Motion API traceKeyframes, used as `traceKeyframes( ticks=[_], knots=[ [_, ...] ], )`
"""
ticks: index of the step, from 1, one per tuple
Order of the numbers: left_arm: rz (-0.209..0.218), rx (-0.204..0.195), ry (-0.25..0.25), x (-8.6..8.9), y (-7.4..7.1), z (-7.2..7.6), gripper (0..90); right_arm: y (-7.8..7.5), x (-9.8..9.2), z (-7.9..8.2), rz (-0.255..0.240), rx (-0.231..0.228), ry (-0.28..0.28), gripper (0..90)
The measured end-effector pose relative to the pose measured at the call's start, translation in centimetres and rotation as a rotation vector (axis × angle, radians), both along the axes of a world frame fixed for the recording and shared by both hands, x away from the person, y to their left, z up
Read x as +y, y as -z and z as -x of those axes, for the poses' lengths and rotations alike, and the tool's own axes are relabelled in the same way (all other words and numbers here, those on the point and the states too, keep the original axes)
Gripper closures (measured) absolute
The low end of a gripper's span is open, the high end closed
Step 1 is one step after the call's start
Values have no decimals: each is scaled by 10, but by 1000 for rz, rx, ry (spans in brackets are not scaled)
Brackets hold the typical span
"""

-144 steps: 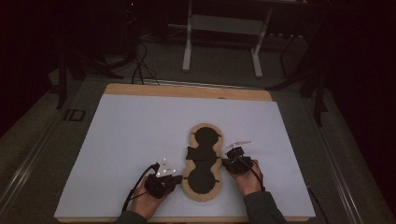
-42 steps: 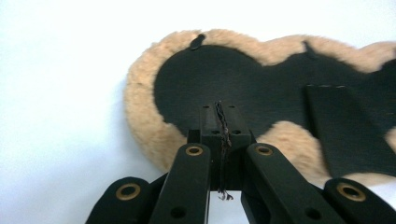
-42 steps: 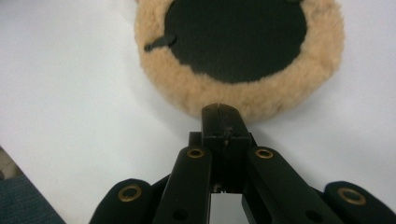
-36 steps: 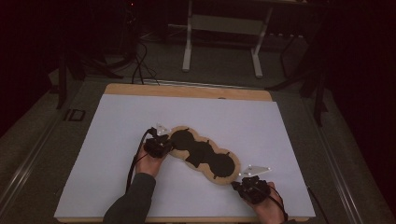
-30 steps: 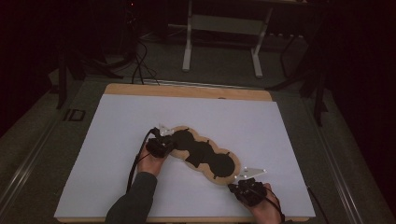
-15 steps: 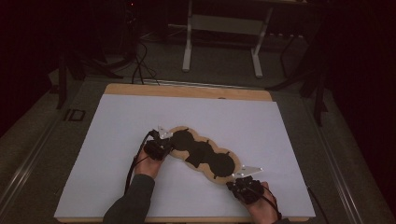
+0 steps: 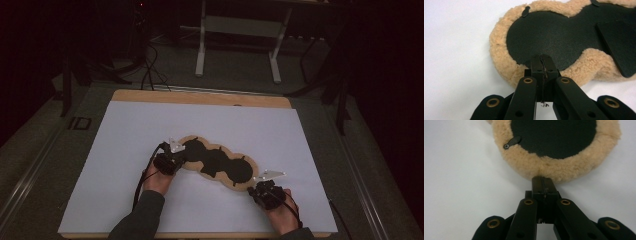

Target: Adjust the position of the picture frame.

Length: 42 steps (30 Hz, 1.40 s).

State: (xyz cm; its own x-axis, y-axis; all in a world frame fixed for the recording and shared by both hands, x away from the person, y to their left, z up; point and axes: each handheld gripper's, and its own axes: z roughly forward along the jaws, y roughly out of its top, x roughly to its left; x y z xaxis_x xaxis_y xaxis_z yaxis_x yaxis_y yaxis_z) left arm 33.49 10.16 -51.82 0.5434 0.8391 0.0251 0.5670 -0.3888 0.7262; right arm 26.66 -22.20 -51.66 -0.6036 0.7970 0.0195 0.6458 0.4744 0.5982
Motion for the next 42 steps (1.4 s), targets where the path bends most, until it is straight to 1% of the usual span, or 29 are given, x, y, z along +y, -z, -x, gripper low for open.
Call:
traceKeyframes(
  ticks=[4, 6, 8, 10, 11, 12, 13, 14, 15, 16, 17, 18, 19, 20, 21, 24, 26, 27, 30, 31, 33, 35, 36, 37, 38, 39, 40, 41, 42],
  knots=[
    [11, -20, 15, 4, 0, -1, 900, 0, -3, -6, -20, 12, 18, 900],
    [20, -27, -2, 8, 0, -4, 900, 0, -6, -7, -36, 20, 30, 900],
    [37, -36, -33, 12, 0, -8, 900, -1, -8, -7, -36, 15, 38, 900],
    [20, -38, -87, 16, 0, -15, 900, -4, -13, -8, -34, 3, 59, 900],
    [22, -39, -106, 17, 0, -17, 900, -4, -14, -8, -38, 0, 69, 900],
    [22, -39, -106, 17, 0, -17, 900, -5, -16, -9, -43, 0, 80, 900],
    [32, -36, -145, 20, 1, -22, 900, -5, -18, -10, -46, -3, 91, 900],
    [37, -32, -164, 21, 1, -24, 900, -5, -19, -12, -46, -3, 95, 900],
    [37, -32, -164, 21, 1, -24, 900, -5, -19, -13, -44, -5, 103, 900],
    [48, -21, -190, 23, 1, -28, 899, -5, -20, -15, -40, -6, 110, 900],
    [48, -21, -190, 23, 1, -28, 893, -4, -20, -16, -36, -7, 118, 900],
    [50, -10, -217, 24, 2, -32, 883, -4, -20, -18, -31, -9, 132, 900],
    [50, -10, -217, 24, 2, -32, 873, -4, -20, -18, -31, -9, 132, 900],
    [63, 1, -231, 25, 3, -36, 864, -4, -20, -22, -33, -13, 146, 900],
    [74, 2, -233, 26, 4, -37, 862, -4, -20, -23, -36, -12, 155, 900],
    [77, 0, -242, 26, 4, -39, 847, -4, -20, -27, -36, -17, 172, 900],
    [78, -10, -258, 26, 3, -42, 783, -4, -21, -32, -44, -20, 195, 900],
    [77, -9, -260, 26, 3, -43, 762, -4, -22, -34, -47, -18, 203, 900],
    [54, -10, -268, 24, 4, -47, 755, -2, -23, -37, -49, -15, 229, 900],
    [54, -10, -268, 24, 4, -47, 761, -2, -23, -37, -49, -15, 229, 900],
    [31, 7, -267, 22, 6, -51, 770, -1, -23, -39, -43, -8, 240, 900],
    [12, 18, -257, 20, 8, -52, 818, 3, -24, -42, -44, 11, 257, 900],
    [9, 29, -250, 19, 9, -53, 837, 4, -23, -43, -46, 18, 257, 900],
    [18, 45, -247, 19, 9, -55, 865, 5, -23, -44, -48, 23, 259, 900],
    [11, 52, -246, 17, 9, -54, 899, 6, -22, -46, -45, 20, 265, 900],
    [-1, 51, -242, 17, 9, -54, 900, 6, -22, -46, -49, 23, 270, 900],
    [-5, 60, -235, 17, 9, -54, 900, 6, -22, -47, -54, 31, 276, 900],
    [11, 76, -232, 20, 9, -54, 900, 5, -23, -48, -56, 37, 276, 900],
    [18, 79, -226, 21, 9, -53, 900, 6, -22, -49, -57, 36, 278, 900]
  ],
)
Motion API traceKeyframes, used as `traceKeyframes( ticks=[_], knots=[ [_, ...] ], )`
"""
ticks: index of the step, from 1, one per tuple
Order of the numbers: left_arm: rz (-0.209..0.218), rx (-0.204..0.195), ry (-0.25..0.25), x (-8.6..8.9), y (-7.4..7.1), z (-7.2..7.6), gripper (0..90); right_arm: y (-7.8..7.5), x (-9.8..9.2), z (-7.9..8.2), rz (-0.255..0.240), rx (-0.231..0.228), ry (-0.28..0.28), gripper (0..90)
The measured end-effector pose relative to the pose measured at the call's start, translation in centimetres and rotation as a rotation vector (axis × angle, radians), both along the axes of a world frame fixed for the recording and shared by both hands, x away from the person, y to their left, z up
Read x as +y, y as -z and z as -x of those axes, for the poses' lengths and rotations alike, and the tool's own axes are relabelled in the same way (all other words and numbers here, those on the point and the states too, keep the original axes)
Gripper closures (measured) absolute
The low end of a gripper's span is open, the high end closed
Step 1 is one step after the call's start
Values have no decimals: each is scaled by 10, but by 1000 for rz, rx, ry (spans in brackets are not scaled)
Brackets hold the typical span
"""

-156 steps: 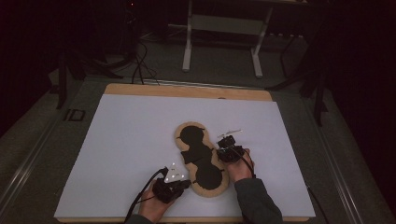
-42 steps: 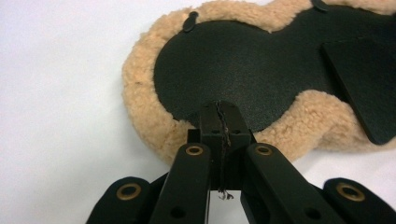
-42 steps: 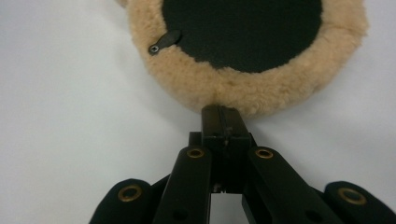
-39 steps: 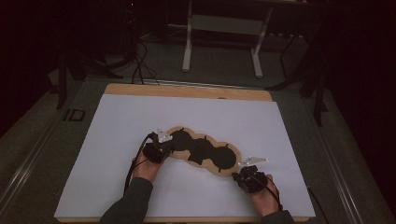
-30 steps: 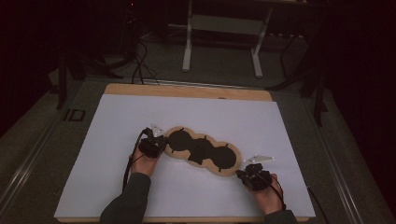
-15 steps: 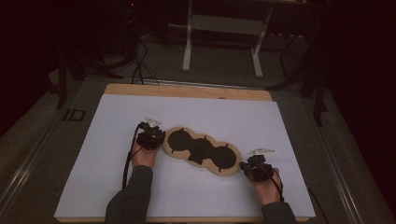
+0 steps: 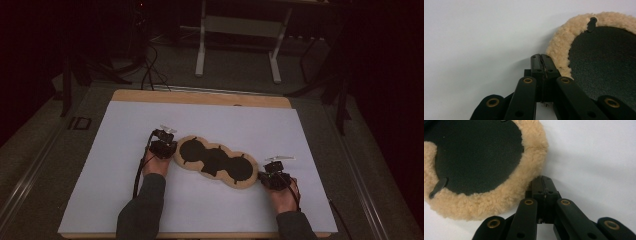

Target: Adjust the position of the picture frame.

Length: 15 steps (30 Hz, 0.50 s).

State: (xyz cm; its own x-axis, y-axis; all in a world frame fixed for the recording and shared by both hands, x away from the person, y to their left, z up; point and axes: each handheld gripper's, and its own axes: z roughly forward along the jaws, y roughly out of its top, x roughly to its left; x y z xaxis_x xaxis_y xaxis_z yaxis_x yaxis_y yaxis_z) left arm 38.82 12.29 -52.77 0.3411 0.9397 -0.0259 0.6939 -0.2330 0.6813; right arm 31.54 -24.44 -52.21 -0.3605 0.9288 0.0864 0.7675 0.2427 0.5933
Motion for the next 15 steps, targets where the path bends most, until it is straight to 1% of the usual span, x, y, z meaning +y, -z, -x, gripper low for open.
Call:
traceKeyframes(
  ticks=[3, 4, 9, 12, 15],
  knots=[
    [18, 0, 1, 4, 1, 5, 900, 0, 1, -1, 4, 1, 3, 900],
    [17, 6, 3, 5, 1, 5, 900, 0, 1, -2, 5, 2, 3, 900],
    [23, 1, -2, 7, 2, 11, 900, 0, 1, -7, 3, 1, -5, 900],
    [21, 1, -16, 8, 2, 15, 900, -1, 2, -9, 12, 2, -13, 900],
    [23, 5, -10, 11, 2, 20, 900, 0, 2, -12, 12, 1, -16, 900]
  ],
)
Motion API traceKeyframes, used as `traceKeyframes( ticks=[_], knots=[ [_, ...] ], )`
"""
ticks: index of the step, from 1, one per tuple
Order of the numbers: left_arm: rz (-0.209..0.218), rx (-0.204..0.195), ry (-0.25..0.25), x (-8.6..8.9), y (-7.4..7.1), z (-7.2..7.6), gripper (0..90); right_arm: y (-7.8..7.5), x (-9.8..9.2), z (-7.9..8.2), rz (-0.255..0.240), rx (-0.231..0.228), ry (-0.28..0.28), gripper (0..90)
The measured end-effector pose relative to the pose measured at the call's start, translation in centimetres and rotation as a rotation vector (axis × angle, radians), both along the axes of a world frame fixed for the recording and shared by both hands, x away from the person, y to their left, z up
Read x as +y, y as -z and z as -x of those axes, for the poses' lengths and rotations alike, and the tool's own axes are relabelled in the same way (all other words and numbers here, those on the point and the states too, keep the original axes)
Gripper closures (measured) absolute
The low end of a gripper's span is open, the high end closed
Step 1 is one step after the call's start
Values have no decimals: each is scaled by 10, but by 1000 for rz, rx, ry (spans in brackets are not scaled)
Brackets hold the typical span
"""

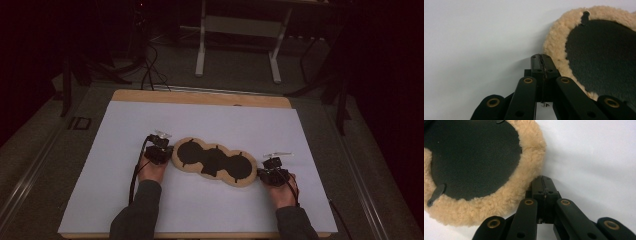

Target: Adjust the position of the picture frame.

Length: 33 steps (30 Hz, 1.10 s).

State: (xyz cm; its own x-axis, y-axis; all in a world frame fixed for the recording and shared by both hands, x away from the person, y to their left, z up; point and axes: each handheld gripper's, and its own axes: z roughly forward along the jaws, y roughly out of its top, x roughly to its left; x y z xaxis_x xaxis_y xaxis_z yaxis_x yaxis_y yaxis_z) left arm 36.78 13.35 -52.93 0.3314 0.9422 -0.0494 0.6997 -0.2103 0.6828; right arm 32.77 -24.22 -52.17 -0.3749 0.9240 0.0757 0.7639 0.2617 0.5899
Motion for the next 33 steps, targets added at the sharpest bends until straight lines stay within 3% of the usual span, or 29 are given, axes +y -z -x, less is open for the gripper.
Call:
traceKeyframes(
  ticks=[12, 17, 21, 27, 33],
  knots=[
    [-7, -5, 24, 5, 4, 12, 900, 0, 0, -7, 7, 1, -14, 900],
    [6, -17, 23, 7, 6, -2, 900, 0, -1, -7, -7, 2, -14, 900],
    [-45, -15, 32, 2, 3, -14, 900, 0, -1, -6, -15, 2, -6, 900],
    [-43, -23, 25, -1, 2, -21, 900, -3, -2, 6, -30, 18, -7, 900],
    [-49, -22, 17, -2, 5, -23, 900, -6, 2, 10, -5, 21, -20, 900]
  ],
)
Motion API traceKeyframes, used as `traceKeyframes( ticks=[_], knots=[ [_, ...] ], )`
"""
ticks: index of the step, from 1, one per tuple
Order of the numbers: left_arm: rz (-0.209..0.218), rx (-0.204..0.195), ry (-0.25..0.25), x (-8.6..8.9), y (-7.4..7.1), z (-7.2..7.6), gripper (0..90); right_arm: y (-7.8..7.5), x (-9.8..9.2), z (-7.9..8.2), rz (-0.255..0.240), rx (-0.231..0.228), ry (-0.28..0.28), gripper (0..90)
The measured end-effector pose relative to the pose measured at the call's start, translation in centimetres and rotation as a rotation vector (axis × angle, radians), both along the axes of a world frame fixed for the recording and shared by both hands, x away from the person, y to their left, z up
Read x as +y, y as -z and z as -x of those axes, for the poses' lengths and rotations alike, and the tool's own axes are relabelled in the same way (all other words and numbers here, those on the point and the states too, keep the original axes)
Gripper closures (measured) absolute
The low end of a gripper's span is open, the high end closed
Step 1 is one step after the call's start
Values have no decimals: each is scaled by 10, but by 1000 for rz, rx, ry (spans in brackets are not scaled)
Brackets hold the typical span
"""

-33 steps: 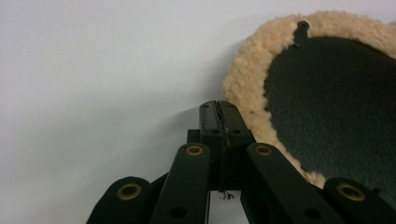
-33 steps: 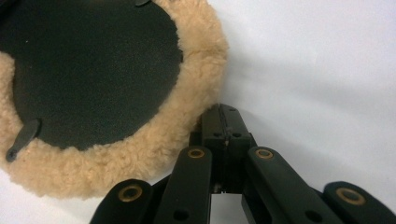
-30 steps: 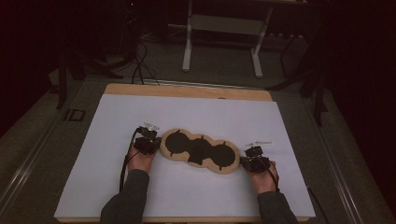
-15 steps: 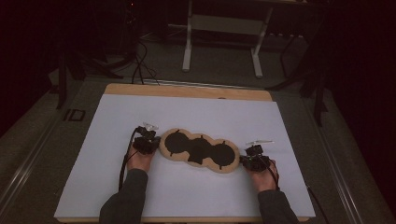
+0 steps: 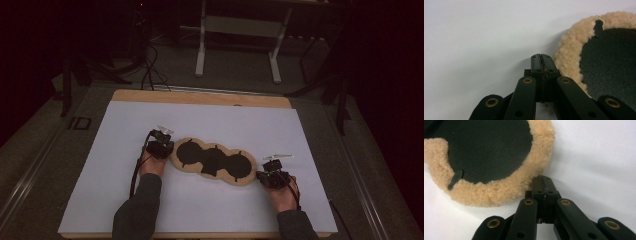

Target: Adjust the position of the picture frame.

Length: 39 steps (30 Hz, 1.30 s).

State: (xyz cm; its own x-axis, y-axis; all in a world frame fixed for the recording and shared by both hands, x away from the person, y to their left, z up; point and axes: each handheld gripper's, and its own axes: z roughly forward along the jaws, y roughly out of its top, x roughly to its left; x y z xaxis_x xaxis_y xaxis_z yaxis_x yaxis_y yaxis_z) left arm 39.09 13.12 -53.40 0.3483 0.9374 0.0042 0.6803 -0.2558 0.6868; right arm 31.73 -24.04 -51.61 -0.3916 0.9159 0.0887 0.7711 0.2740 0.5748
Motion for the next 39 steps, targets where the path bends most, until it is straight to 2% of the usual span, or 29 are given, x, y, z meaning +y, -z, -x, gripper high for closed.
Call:
traceKeyframes(
  ticks=[8, 14, 17, 20, 28, 34, 39],
  knots=[
    [14, 26, 19, 3, -2, 4, 900, 2, -2, -3, -15, 6, 5, 900],
    [11, 18, 22, 7, -1, 14, 900, 4, -2, -10, -11, 7, 5, 900],
    [43, 8, 18, 12, 1, 22, 900, 4, -1, -14, -14, 9, 3, 900],
    [44, 0, 21, 15, 2, 29, 900, 4, 2, -17, -4, 10, 9, 900],
    [56, -4, 15, 20, 3, 45, 900, 4, 5, -26, -15, 11, 19, 900],
    [70, -10, 8, 23, 4, 50, 900, 4, 7, -29, -15, 13, 19, 900],
    [66, -7, 1, 22, 4, 51, 900, 4, 8, -29, -12, 13, 25, 900]
  ],
)
